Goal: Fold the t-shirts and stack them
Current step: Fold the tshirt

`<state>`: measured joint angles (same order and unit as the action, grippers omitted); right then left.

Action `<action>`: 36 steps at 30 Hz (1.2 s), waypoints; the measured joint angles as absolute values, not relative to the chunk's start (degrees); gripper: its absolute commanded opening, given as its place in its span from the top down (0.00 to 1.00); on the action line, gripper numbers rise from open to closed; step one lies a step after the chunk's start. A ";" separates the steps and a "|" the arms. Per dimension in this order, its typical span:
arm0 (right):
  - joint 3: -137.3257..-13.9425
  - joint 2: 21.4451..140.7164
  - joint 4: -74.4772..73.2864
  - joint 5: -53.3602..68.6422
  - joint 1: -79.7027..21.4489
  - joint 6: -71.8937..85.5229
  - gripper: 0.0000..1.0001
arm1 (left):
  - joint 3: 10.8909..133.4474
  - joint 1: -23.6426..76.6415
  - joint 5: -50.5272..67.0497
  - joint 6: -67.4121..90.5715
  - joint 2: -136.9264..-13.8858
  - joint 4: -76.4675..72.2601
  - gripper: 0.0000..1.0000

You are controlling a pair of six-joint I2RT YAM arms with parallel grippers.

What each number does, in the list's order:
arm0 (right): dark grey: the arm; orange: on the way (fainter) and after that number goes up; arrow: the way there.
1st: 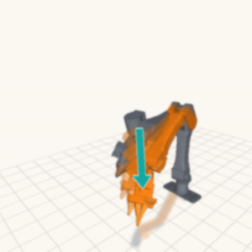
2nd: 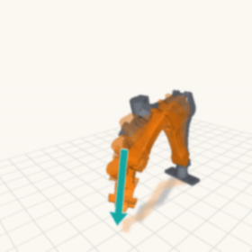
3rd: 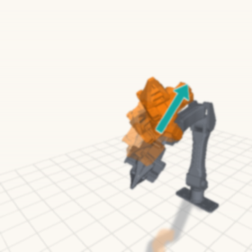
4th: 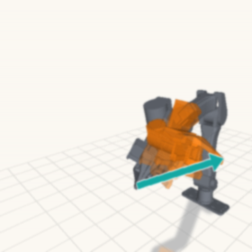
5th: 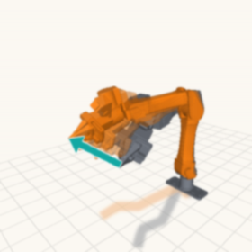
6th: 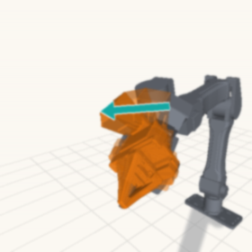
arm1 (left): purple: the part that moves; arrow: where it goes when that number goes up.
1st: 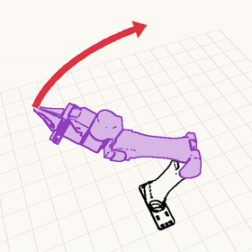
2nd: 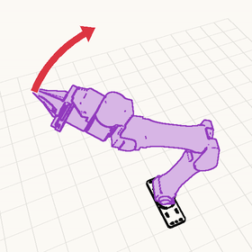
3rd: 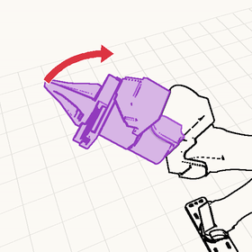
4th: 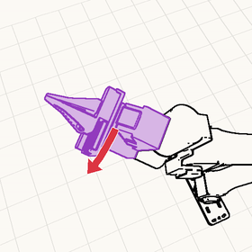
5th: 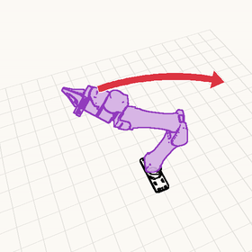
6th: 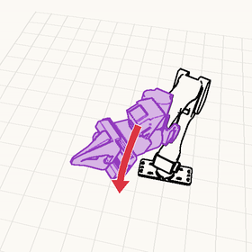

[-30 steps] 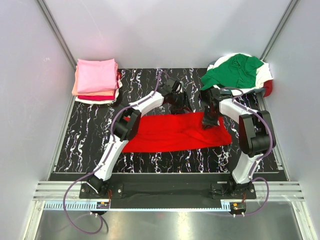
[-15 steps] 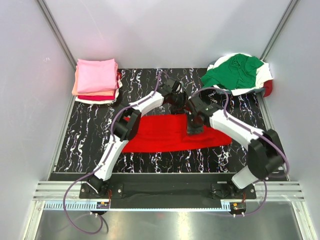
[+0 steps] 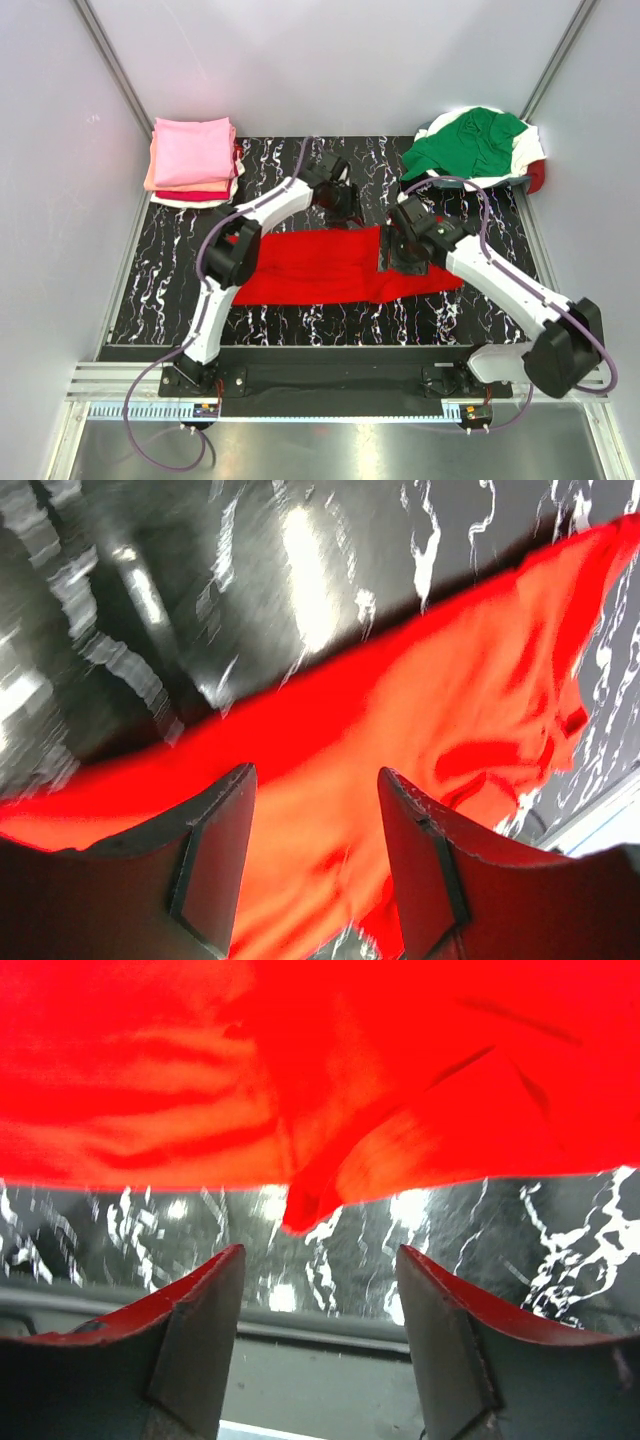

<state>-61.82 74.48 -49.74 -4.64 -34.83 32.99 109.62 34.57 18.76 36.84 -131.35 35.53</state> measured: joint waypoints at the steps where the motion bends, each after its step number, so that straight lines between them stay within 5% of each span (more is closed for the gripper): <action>1: -62.41 75.70 -49.56 -4.82 -34.02 32.80 0.36 | 107.59 34.28 17.96 36.10 -128.75 36.10 0.42; 11: -63.42 86.48 -46.30 -2.61 -24.91 30.63 0.37 | 87.42 33.17 10.15 30.26 -108.33 39.70 0.38; 18: -67.92 99.72 -45.12 -0.30 -17.50 29.32 0.40 | 77.23 30.92 5.65 28.14 -104.71 41.82 0.39; 28: -100.07 127.42 -51.81 9.32 -17.82 28.29 0.43 | 70.70 25.93 5.85 26.55 -106.94 44.07 0.39; 36: -148.49 156.46 -55.83 23.64 -19.31 34.85 0.39 | 54.54 27.27 14.81 32.64 -94.80 35.97 0.39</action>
